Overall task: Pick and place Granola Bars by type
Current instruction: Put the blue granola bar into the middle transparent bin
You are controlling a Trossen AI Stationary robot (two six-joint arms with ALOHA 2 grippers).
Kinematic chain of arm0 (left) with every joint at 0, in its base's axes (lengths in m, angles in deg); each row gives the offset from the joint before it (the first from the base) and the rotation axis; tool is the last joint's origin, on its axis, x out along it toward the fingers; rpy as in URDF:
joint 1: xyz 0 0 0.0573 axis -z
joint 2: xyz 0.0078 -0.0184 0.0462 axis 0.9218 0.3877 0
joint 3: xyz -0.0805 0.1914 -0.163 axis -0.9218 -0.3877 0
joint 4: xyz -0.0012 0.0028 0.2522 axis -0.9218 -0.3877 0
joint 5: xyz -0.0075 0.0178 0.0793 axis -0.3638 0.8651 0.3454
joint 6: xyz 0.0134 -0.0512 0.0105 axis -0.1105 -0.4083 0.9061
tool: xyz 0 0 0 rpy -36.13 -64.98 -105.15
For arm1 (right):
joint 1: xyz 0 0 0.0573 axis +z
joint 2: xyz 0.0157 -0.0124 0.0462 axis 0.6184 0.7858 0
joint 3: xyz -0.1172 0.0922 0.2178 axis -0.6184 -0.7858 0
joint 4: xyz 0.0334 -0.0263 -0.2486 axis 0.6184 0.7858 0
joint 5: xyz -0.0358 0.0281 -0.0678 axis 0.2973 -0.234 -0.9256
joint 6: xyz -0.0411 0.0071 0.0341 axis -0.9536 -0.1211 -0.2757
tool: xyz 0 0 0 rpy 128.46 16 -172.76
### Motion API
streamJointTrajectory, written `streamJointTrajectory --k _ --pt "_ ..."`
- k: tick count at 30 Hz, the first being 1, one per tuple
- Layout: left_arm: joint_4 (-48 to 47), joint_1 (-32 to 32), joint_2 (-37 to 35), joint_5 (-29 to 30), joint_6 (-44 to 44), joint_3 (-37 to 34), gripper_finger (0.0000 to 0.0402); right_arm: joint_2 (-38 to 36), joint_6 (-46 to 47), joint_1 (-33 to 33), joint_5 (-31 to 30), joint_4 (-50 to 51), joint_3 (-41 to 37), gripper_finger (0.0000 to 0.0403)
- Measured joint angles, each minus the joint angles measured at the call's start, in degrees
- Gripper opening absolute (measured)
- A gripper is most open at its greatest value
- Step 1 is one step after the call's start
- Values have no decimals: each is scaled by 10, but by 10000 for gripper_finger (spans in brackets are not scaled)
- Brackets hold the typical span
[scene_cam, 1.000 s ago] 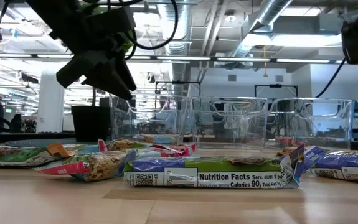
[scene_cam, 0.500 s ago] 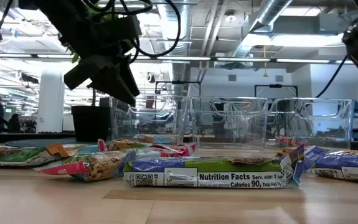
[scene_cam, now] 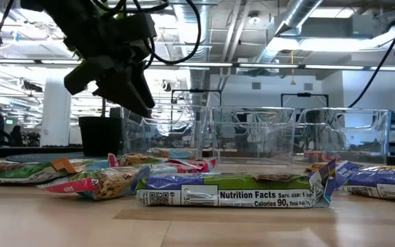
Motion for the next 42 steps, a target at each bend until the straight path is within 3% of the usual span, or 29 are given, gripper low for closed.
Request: streamJointTrajectory --k 5,13,21,29,36,42 --pt "2 0 0 0 0 0 176 0 -62 -3 3 -10 -1 118" --pt "2 0 0 0 1 0 176 -2 -79 -31 79 74 1 118" --pt "4 0 0 1 5 0 176 -3 -152 -56 81 123 4 118" --pt "6 0 0 1 5 0 176 -2 -167 -59 43 220 70 118" --pt "6 0 0 1 5 0 176 9 -140 -58 30 233 76 118" --pt "6 0 0 1 5 0 176 42 -173 -59 31 227 76 118"
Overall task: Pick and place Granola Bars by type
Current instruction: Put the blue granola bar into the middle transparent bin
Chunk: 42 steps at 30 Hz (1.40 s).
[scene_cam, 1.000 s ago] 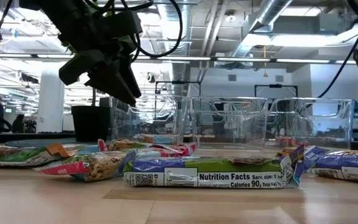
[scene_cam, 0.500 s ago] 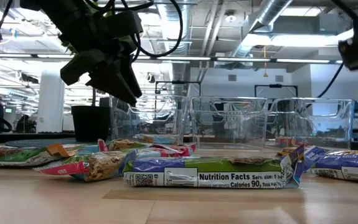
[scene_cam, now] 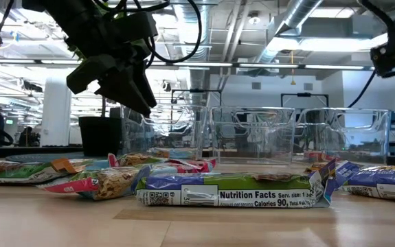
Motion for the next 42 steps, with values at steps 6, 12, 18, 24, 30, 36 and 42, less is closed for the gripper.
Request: streamJointTrajectory --k 6,12,18,24,30,36,42 --pt "10 0 0 0 7 0 176 35 -21 -14 7 2 1 118" --pt "9 0 0 0 9 0 176 42 -61 -34 32 3 3 118" --pt "9 0 0 -1 9 0 176 38 -72 -50 45 1 2 118" --pt "9 0 0 -2 9 0 176 38 -91 -57 47 -1 2 123" --pt "9 0 0 -3 9 0 176 38 -91 -56 46 -5 1 178" --pt "9 0 0 -3 9 0 176 39 -86 -56 46 17 22 256" --pt "9 0 0 -3 9 0 176 39 -63 -48 45 84 53 270"
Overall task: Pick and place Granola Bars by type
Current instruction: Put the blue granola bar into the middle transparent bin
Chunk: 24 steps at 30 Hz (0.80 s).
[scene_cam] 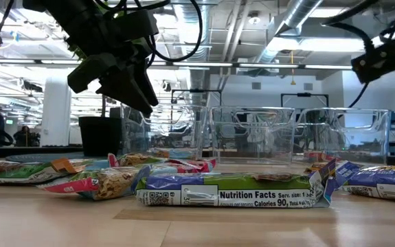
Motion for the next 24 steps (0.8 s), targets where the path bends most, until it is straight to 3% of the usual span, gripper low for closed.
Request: streamJointTrajectory --k 16,24 --pt "0 0 0 0 0 0 176 -4 21 8 1 -81 -77 270" --pt "13 -1 0 -6 6 0 176 -3 -26 8 12 -120 -81 260"
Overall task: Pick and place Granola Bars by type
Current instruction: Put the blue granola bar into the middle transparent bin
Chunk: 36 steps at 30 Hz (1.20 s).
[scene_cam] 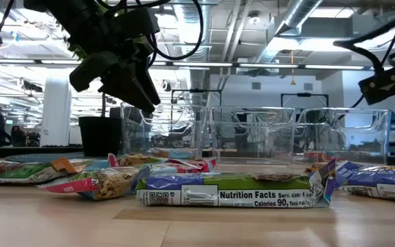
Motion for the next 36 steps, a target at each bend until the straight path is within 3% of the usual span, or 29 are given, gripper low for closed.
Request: streamJointTrajectory --k 20,36 --pt "1 0 0 -2 0 0 176 2 -41 10 3 -41 1 126" --pt "2 0 0 -3 0 0 176 2 -72 15 -5 -58 1 121"
